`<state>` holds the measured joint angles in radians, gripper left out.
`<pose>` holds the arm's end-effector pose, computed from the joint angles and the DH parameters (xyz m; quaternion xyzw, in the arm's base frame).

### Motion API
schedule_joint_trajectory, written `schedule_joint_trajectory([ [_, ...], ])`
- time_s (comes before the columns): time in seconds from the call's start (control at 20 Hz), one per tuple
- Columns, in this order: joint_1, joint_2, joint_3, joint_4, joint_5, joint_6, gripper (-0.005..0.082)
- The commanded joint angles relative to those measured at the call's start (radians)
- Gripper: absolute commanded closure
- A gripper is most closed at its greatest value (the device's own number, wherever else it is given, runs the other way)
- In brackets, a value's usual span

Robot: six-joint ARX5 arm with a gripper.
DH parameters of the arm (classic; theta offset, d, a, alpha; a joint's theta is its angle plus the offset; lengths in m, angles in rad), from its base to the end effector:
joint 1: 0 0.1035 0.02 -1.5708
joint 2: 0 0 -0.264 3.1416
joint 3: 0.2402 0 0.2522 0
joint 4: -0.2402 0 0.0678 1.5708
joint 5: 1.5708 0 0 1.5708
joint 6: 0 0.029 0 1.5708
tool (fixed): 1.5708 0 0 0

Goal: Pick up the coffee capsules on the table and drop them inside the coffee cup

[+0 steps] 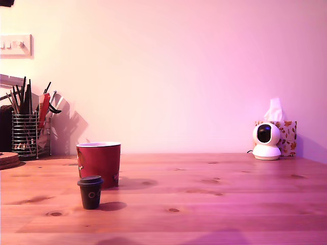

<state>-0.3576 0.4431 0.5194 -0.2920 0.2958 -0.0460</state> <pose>0.1043 -0.0480 0.2747 -0.0183 0.1149 -0.3165 0.9414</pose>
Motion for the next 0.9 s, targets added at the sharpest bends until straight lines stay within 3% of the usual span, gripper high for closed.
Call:
schedule_joint_trajectory([
  [0.0,0.003,0.007,-0.018,-0.023,0.006,0.021,0.0793],
  [0.3,0.0,0.009,-0.018,-0.207,0.026,0.02,0.0793],
  [0.55,-0.027,0.013,-0.018,-0.319,-0.007,0.02,0.0793],
  [0.85,-0.095,0.14,-0.017,-0.319,-0.018,0.02,0.0793],
])
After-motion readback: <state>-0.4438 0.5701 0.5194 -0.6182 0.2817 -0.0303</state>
